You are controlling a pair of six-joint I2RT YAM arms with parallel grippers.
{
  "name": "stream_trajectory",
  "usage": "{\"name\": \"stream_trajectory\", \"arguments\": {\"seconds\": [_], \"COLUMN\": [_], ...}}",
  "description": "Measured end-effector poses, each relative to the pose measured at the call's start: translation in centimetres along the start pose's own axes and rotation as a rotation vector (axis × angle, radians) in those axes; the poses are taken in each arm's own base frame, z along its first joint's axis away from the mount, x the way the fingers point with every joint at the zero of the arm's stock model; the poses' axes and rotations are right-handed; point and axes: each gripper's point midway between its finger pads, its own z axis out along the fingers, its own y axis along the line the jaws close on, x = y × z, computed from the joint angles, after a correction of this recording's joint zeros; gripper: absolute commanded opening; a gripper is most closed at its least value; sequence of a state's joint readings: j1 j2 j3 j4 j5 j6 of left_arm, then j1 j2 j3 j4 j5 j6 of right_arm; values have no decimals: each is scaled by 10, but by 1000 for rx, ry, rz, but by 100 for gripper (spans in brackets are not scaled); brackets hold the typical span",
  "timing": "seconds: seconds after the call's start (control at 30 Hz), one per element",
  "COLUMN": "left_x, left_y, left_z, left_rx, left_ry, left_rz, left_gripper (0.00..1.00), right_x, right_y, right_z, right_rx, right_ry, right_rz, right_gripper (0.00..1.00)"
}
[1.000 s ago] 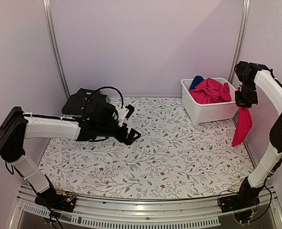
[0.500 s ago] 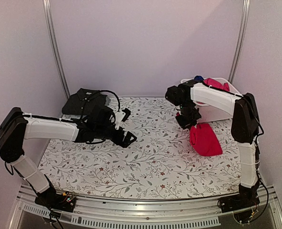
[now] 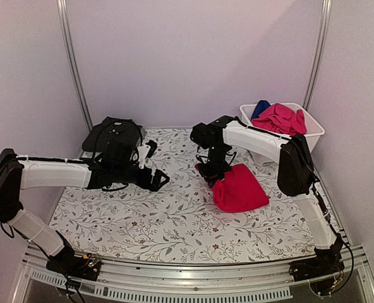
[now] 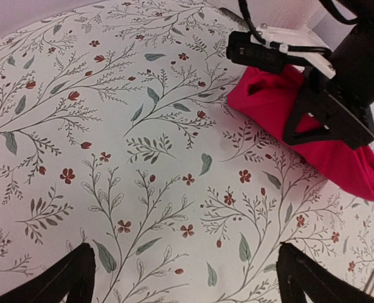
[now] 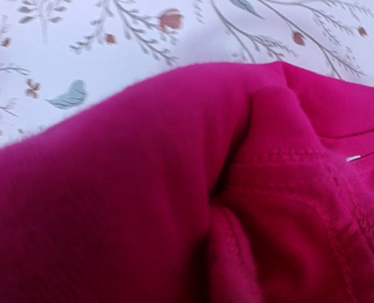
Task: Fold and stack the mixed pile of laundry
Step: Turn over the square-folded T-shirt at the center of the board, then rotate the square-folded T-shirt at the center of the board.
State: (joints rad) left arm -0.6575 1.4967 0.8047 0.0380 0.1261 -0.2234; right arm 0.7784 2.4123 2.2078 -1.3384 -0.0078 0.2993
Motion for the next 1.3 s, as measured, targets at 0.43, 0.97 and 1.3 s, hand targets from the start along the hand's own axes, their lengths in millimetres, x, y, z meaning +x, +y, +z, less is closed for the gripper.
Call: {"name": "stream_trajectory", "arguments": {"seconds": [0.43,0.97,1.3], "left_x": [-2,-23,36], "left_y": [22,-82,-39], "left_z": [-15,62,106], "left_rx": [-26,267,230], "left_ry": [25,161,351], "left_rz": [-142,-69,-251], "left_gripper": [100,90,80], "right_x": [-59,-12,60], "right_y": [122,-39,-20], "right_z": [-65,-75,18], "right_rx": [-730,-583,-569], "right_ry": [-201,-287,-31], "right_rz": [-91,85,83], "right_gripper": [72,47,48]}}
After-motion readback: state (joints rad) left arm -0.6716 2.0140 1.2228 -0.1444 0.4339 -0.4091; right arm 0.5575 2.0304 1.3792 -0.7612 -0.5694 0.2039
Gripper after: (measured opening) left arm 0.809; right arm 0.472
